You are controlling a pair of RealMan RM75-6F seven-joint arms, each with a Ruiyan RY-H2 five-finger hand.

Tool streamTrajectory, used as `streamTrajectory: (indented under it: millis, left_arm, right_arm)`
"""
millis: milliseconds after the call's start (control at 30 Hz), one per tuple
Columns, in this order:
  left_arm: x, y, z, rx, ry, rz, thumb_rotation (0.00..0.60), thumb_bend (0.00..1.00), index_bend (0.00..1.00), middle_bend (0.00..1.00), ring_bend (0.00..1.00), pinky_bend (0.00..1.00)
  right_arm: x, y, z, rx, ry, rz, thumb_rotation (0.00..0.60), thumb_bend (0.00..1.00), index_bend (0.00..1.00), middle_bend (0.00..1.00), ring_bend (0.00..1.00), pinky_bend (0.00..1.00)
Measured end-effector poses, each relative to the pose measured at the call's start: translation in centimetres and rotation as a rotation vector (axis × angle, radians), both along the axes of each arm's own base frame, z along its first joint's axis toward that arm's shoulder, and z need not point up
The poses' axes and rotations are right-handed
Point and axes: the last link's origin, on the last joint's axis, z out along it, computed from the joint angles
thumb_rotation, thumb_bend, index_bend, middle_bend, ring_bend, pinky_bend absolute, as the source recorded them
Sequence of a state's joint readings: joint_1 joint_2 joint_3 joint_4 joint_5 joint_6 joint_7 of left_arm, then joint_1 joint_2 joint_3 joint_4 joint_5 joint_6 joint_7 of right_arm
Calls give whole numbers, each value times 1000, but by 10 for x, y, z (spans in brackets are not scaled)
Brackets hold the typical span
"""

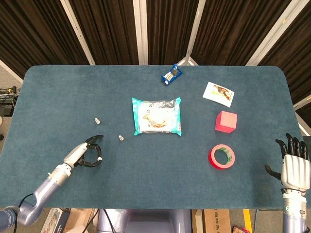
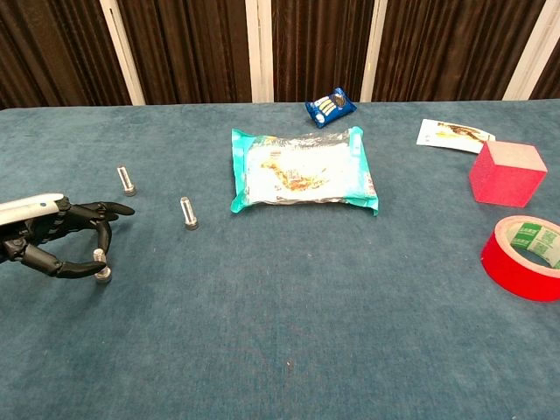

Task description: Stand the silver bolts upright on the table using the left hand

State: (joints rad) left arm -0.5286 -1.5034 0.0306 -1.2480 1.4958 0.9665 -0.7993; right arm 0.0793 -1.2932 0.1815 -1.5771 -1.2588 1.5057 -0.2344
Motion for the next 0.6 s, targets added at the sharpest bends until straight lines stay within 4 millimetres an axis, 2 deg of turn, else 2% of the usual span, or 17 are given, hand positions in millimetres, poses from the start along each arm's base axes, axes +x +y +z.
streamTrajectory:
  millis: [600]
  left_arm:
    - [-4, 0, 6, -9, 11, 9, 600, 445, 541, 31, 0, 0]
  right_arm:
    - [0, 0, 1, -1, -4, -2, 600, 153, 247, 65, 20, 0]
